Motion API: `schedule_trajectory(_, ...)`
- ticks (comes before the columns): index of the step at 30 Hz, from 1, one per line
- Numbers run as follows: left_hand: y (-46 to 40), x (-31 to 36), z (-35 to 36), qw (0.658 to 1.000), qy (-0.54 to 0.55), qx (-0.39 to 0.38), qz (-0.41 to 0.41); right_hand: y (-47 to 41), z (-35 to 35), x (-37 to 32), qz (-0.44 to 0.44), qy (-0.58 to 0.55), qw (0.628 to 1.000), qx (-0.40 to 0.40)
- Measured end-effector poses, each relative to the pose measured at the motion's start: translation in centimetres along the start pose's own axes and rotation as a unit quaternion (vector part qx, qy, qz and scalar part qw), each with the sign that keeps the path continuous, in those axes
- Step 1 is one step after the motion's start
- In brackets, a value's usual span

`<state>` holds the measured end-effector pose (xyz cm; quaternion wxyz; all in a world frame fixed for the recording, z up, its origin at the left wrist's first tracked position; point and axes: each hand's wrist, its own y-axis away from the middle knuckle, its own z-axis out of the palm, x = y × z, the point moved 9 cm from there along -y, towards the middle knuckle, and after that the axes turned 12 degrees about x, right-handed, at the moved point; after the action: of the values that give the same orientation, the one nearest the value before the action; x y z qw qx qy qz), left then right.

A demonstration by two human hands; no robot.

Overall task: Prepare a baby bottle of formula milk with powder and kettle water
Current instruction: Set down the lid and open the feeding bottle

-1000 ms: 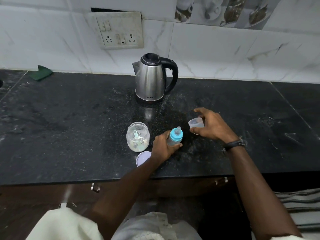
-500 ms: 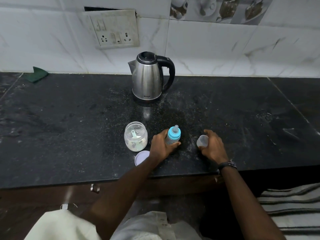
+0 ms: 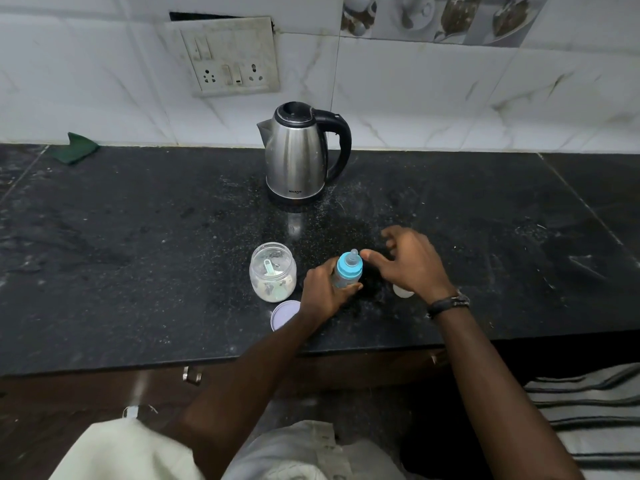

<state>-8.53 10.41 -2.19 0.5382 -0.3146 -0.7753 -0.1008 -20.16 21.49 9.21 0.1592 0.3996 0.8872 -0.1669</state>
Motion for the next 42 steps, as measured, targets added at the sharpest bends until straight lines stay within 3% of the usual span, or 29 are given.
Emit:
schedule_trajectory(6,-0.1,-0.7,-0.1,0.998,-0.050,0.030,-0.008,1.8,2.8,-4.3,-0.011,0.111,0.994,-0.020)
schedule_trajectory(12,-0.4,-0.8,-0.2,0.999,-0.030,0.035,0.008,1.6,3.5,-4.7,0.023,0.103,0.994,0.020)
schedule_trajectory(17,-0.6,-1.1,0.1,1.000,-0.002,0.014,-0.014,0.6,3.8,-4.8,-0.047,0.081,0.996,-0.002)
schedule_trajectory(27,-0.7,-1.8,0.6,0.998,0.046,-0.008,-0.032,0.0,5.0,-5.9,-0.265,0.119,0.943,-0.161)
schedule_trajectory(31,-0.8,-1.9,0.4,0.999,0.033,-0.002,-0.020,1.0,5.0,-7.2,-0.279,0.077,0.929,-0.231)
schedule_trajectory(33,-0.8,-2.2,0.6,1.000,0.019,-0.002,-0.023,0.7,4.5,-7.5,-0.248,0.074,0.945,-0.201)
schedule_trajectory(36,-1.0,-2.7,0.8,0.999,-0.010,0.001,-0.036,-0.4,3.3,-7.4,-0.187,0.201,0.957,-0.090)
schedule_trajectory(42,-1.0,-2.8,0.9,0.999,-0.018,-0.005,-0.040,-0.2,4.1,-8.4,-0.198,0.234,0.948,-0.081)
